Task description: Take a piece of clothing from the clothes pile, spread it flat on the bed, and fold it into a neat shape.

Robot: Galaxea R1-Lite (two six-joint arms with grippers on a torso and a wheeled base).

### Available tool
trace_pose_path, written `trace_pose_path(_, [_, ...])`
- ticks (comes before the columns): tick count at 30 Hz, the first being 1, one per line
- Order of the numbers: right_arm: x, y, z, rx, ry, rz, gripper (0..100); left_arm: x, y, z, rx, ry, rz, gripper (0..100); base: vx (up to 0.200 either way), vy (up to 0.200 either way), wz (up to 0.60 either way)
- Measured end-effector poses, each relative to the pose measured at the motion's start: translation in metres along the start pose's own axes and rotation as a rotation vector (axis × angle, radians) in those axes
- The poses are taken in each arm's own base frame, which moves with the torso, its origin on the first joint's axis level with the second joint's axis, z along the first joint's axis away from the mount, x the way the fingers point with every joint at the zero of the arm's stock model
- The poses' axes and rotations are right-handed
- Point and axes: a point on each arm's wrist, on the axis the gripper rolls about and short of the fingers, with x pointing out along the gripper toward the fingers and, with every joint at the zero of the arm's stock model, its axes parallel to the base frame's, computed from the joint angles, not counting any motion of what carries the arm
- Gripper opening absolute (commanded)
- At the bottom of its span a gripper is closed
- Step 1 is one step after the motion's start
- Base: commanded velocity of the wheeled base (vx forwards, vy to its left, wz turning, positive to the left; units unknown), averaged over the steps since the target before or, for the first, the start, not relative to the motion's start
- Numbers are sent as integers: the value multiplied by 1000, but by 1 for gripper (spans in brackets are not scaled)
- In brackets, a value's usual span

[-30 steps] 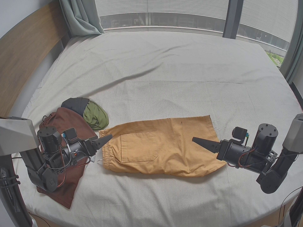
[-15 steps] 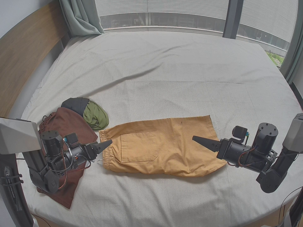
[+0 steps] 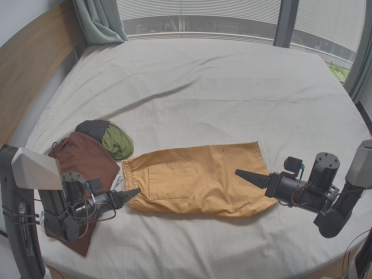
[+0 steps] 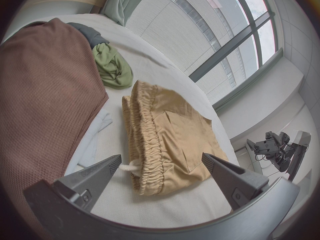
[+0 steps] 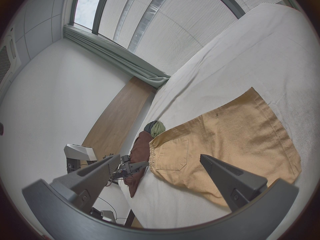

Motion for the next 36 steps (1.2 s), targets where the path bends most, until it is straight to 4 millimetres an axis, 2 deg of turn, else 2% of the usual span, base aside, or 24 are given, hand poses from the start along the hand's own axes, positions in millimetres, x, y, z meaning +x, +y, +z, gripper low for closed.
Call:
trace_pose_path(18, [2, -4, -6, 9, 22, -11, 100, 15, 14, -25, -85, 74, 26, 100, 0, 0, 0])
trace_pose_path(27, [5, -9, -11, -13, 38, -24, 100, 26, 9, -28, -208, 73, 15, 100, 0, 0, 0])
trace_pose_path(36, [5, -10, -13, -10, 46, -27, 100, 44, 0, -22, -329, -8, 51, 100, 0, 0, 0])
